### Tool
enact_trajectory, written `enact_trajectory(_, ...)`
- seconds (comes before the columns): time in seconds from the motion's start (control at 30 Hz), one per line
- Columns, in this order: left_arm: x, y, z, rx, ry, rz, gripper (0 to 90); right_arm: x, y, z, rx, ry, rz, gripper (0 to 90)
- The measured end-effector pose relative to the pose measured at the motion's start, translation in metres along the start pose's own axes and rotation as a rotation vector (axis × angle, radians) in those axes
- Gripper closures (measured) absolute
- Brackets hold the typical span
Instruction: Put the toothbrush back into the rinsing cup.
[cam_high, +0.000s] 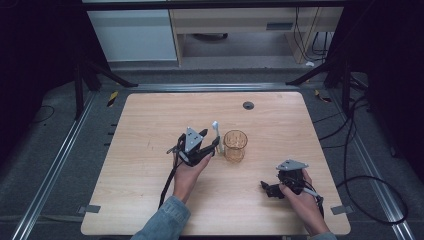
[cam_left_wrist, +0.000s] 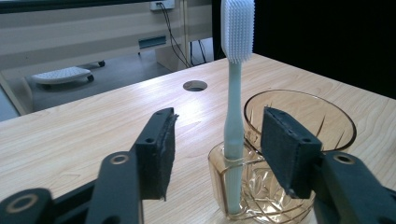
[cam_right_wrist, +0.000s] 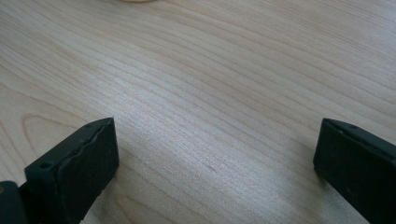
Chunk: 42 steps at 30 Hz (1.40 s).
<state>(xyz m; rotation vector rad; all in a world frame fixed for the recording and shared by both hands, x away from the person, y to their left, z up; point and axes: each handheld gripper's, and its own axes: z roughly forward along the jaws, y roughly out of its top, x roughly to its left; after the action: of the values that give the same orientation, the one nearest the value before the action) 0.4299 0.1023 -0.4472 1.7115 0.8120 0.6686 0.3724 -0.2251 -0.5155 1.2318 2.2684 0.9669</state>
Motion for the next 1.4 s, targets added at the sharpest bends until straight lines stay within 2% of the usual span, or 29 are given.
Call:
enact_trajectory(0.47, 0.006, 0.004, -0.008, 0.078, -0.03, 0.03, 28.0, 0.0, 0.0, 0.0, 0.0, 0.001, 0.0, 0.4)
enact_trajectory(0.57, 0.006, 0.005, -0.009, 0.1, -0.035, 0.047, 25.3, 0.0, 0.0, 0.0, 0.0, 0.002, -0.003, 0.4)
enact_trajectory(0.83, 0.007, 0.004, -0.013, 0.164, -0.048, 0.073, 21.0, 0.0, 0.0, 0.0, 0.0, 0.002, -0.002, 0.4)
enact_trajectory(1.03, 0.012, 0.003, -0.017, 0.211, -0.049, 0.064, 18.7, 0.0, 0.0, 0.0, 0.0, 0.003, -0.002, 0.4)
enact_trajectory(1.2, 0.022, 0.004, -0.023, 0.254, -0.045, 0.049, 15.8, 0.0, 0.0, 0.0, 0.0, 0.002, -0.002, 0.4)
enact_trajectory(1.3, 0.025, 0.003, -0.026, 0.275, -0.033, 0.039, 14.8, 0.0, 0.0, 0.0, 0.0, 0.002, -0.002, 0.4)
enact_trajectory(1.4, 0.029, 0.002, -0.029, 0.306, -0.011, 0.047, 13.8, 0.0, 0.0, 0.0, 0.0, 0.003, -0.001, 0.4)
